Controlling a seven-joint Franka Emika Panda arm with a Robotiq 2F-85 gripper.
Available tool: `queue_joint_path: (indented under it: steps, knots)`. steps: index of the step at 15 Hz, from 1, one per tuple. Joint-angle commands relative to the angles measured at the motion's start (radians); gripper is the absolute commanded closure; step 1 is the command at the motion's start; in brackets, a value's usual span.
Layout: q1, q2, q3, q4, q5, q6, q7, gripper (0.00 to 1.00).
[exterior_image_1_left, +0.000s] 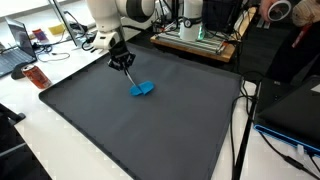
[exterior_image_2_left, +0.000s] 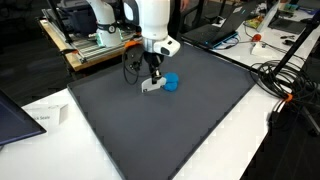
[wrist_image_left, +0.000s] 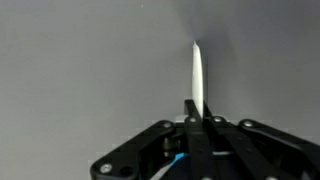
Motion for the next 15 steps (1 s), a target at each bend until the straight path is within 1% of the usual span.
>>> queue_joint_path:
  steps: [1,4,8,10,11,12,15]
  knots:
    - [-0.017,0.021,-0.045,0.022,-0.1,-0.018,-0.022,0.99]
    - [-0.026,0.009,-0.047,0.035,-0.101,-0.026,-0.024,0.99]
    - [-0.029,-0.024,-0.02,0.059,-0.031,-0.08,0.031,0.99]
    - [-0.014,-0.045,-0.018,0.059,-0.036,-0.068,0.082,0.99]
    - [-0.006,-0.058,-0.013,0.064,-0.029,-0.087,0.119,0.99]
    - [0.003,-0.071,-0.012,0.059,-0.03,-0.078,0.16,0.99]
    - [0.033,-0.106,-0.019,0.062,-0.055,-0.097,0.291,0.99]
